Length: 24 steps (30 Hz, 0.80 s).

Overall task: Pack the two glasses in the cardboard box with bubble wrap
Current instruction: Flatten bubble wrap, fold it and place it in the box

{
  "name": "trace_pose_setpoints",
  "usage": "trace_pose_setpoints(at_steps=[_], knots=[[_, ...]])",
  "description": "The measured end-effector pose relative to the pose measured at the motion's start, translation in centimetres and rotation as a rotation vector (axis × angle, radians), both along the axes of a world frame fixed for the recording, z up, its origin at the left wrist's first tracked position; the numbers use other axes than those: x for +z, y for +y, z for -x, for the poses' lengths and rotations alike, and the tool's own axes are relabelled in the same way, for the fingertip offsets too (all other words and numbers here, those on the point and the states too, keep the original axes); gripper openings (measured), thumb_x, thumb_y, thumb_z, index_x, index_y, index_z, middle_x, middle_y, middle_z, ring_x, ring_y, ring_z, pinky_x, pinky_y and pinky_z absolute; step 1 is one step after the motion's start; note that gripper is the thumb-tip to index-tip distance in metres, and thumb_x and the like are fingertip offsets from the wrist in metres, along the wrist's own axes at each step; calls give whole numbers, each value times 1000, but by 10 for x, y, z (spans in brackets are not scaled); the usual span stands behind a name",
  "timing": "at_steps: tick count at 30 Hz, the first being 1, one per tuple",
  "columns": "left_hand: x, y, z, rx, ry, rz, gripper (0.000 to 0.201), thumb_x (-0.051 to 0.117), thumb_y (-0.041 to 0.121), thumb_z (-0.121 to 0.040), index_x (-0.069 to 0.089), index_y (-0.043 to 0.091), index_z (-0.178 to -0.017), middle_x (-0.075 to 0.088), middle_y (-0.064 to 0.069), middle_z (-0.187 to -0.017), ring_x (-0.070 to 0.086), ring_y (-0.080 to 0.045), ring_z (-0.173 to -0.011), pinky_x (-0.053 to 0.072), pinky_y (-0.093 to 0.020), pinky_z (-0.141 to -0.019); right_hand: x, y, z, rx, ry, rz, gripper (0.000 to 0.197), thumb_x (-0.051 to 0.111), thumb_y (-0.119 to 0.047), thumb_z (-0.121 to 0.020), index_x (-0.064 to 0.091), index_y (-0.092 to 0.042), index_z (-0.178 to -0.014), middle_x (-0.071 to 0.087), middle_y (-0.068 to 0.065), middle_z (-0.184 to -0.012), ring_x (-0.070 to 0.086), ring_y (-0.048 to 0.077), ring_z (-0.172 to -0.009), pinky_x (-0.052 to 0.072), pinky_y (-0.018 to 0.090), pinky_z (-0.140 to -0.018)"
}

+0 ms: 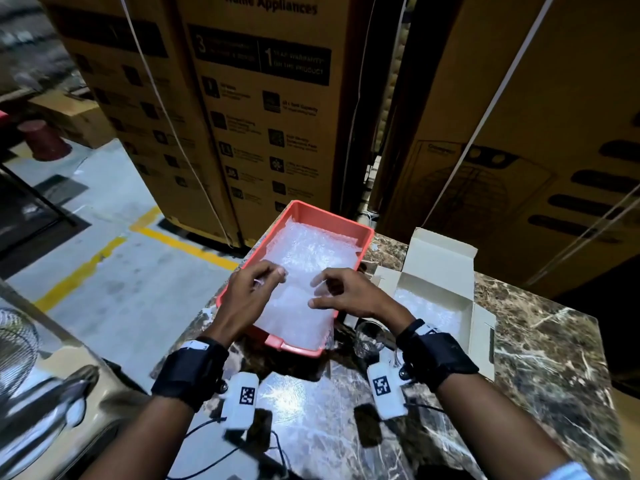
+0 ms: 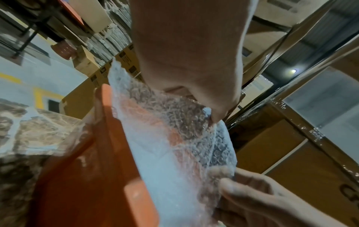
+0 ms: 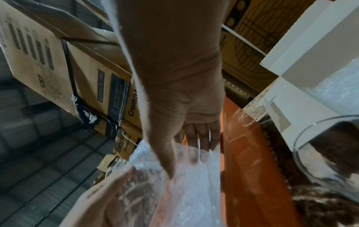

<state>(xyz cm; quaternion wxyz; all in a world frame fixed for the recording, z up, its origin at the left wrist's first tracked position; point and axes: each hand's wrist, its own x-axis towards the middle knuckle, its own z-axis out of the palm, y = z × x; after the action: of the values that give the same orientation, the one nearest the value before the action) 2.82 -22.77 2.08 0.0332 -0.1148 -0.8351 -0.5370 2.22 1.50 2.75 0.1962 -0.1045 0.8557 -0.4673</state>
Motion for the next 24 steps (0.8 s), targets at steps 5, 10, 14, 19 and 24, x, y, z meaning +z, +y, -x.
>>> trace_pose_setpoints(at_steps=[5, 10, 14, 19, 24], knots=[[31, 13, 5, 13, 98, -81, 17, 58, 22, -106, 70, 15, -97, 72, 1, -87, 70, -17, -81, 58, -38, -76, -5, -3, 5, -110, 240, -76, 13, 74, -25, -92, 72, -20, -103, 71, -5, -104, 65, 12, -99, 52, 33, -88], [65, 25, 6, 14, 189, -155, 21, 52, 23, -109, 65, 13, -96, 65, -4, -77, 62, -27, -62, 50, -34, -60, 21, 8, 9, -301, 293, 122, 14, 67, -20, -93, 58, -21, -83, 59, -10, -83, 57, 6, -79, 46, 32, -76], [73, 36, 9, 57, 208, -179, 27, 51, 30, -109, 68, 13, -97, 62, -6, -75, 55, -21, -60, 44, -30, -55, 51, 27, 1, -443, 299, 425, 21, 58, -13, -97, 45, 4, -93, 63, 3, -74, 70, 15, -77, 54, 33, -73], [61, 69, 7, -119, -186, -275, 71, 45, 82, -87, 75, 21, -105, 74, -3, -84, 63, -21, -65, 44, -29, -57, 65, 56, -21, -520, 367, 397, 8, 55, -20, -104, 50, -15, -99, 61, -1, -70, 61, 18, -61, 54, 37, -57], [44, 114, -23, -260, -417, -612, 84, 61, 87, -72, 66, 24, -127, 76, -5, -116, 70, -30, -111, 55, -50, -93, 56, 92, -54, -664, 372, 329, 12, 51, -18, -103, 52, -29, -107, 59, 19, -79, 55, 24, -55, 54, 49, -46]])
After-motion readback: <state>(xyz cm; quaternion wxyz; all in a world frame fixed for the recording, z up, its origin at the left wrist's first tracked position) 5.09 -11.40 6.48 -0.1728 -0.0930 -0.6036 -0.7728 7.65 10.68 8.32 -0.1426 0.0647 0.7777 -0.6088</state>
